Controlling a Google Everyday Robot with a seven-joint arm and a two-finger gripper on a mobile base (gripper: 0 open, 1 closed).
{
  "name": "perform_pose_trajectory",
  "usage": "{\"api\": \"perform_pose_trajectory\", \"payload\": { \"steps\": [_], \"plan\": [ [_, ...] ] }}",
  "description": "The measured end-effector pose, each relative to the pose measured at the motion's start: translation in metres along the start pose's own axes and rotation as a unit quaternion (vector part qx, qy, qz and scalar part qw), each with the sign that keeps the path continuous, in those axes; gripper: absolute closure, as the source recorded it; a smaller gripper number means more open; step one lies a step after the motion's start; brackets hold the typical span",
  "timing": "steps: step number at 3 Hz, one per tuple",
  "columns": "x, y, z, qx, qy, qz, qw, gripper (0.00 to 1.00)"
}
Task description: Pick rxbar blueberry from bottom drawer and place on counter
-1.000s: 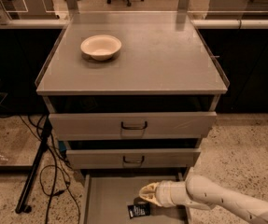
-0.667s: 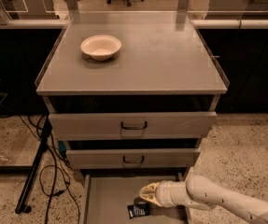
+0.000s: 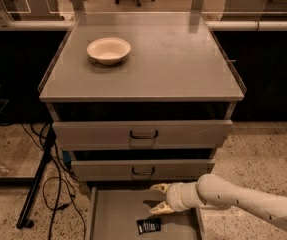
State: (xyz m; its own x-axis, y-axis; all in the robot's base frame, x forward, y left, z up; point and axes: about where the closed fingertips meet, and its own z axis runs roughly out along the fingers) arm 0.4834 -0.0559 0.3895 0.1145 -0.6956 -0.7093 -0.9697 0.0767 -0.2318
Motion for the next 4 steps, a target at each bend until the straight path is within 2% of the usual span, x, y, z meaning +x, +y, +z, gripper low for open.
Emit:
{"api": "perform_pose_trajectory", "payload": {
  "steps": [1,2,3,4],
  "plan": [
    [-0.016,-0.025,-0.028,0.003,0.051,-0.045,0.9977,0.00],
    [-0.016,-0.025,-0.028,0.003,0.051,-0.045,0.9977,0.00],
    [-0.009,-0.013,-0.017,0.003,0.064,-0.047,0.9968,0.00],
    [0.012,0.000,-0.006,0.014,0.085,-0.033,0.9957,0.00]
  ]
}}
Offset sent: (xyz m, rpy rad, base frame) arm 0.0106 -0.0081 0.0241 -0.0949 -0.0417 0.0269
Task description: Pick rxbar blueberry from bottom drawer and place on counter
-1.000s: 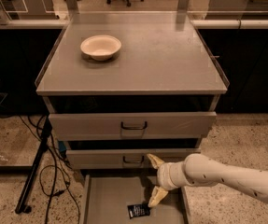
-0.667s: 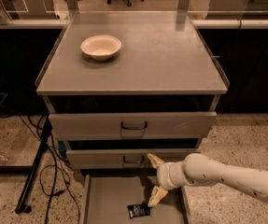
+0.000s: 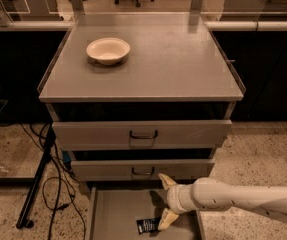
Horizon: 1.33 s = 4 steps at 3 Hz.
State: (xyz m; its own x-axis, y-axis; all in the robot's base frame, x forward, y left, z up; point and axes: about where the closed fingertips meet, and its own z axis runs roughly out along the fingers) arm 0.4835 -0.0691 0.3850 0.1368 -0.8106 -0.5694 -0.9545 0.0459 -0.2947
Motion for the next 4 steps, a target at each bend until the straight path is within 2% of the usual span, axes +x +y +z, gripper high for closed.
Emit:
{"api": "perform_pose_trajectory", "payload": {
  "steps": [1,2,3,4],
  "plan": [
    [0.018,0.011,0.015,0.009,0.020,0.011,0.9997,0.00],
    [0.025,0.035,0.039,0.011,0.024,0.005,0.9996,0.00],
    [0.021,0.055,0.071,0.011,-0.010,-0.031,0.9994,0.00],
    [0.052,0.013,0.068,0.029,-0.077,-0.024,0.9963,0.00]
  ]
}}
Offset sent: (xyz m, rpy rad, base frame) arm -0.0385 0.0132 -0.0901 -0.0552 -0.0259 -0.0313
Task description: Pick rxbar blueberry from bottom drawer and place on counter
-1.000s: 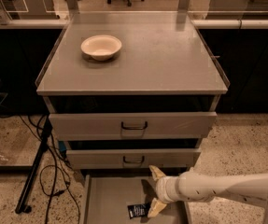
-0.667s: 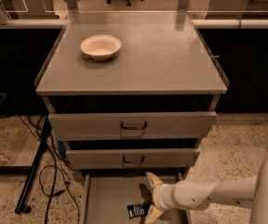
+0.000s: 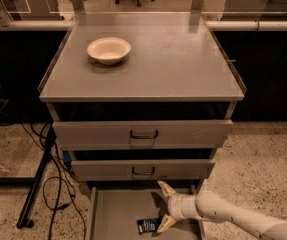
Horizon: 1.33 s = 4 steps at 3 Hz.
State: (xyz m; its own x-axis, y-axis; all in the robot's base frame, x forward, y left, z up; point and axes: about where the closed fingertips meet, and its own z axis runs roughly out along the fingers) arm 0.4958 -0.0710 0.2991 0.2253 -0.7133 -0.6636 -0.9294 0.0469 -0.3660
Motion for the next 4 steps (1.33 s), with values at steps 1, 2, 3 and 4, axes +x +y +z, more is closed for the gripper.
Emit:
{"api": "perform_pose_trajectory", "payload": {
  "steps": [1,2,3,4],
  "plan": [
    [0.000,0.001,0.000,-0.001,0.000,0.000,1.0000,0.00],
    [-0.013,0.010,-0.005,-0.004,0.016,-0.008,0.9998,0.00],
    [-0.020,0.011,-0.028,-0.014,0.083,-0.023,0.9962,0.00],
    [-0.035,0.037,-0.045,-0.024,0.136,-0.054,0.9890,0.00]
  ]
}}
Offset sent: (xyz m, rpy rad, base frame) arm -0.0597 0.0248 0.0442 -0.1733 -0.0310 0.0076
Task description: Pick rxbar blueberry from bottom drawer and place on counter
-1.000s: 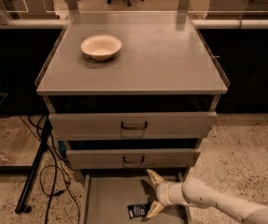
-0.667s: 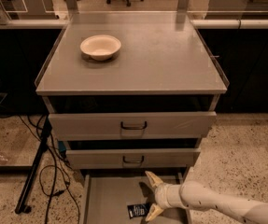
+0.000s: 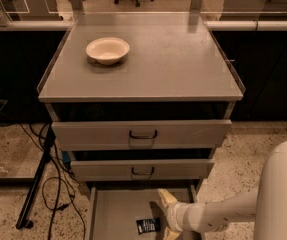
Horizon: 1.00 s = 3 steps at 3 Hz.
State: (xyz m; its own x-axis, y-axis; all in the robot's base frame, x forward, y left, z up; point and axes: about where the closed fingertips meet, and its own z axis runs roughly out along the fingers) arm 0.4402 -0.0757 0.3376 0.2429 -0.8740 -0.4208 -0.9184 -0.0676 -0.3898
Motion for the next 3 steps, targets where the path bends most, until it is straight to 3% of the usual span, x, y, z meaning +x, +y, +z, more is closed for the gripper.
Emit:
{"api": "perform_pose_trajectory", "payload": {
  "steps": [2,3],
  "plan": [
    [0.005,0.003,0.013,-0.010,0.018,0.002,0.9998,0.00],
    [0.023,0.012,0.037,-0.023,0.043,0.008,0.9988,0.00]
  ]
}}
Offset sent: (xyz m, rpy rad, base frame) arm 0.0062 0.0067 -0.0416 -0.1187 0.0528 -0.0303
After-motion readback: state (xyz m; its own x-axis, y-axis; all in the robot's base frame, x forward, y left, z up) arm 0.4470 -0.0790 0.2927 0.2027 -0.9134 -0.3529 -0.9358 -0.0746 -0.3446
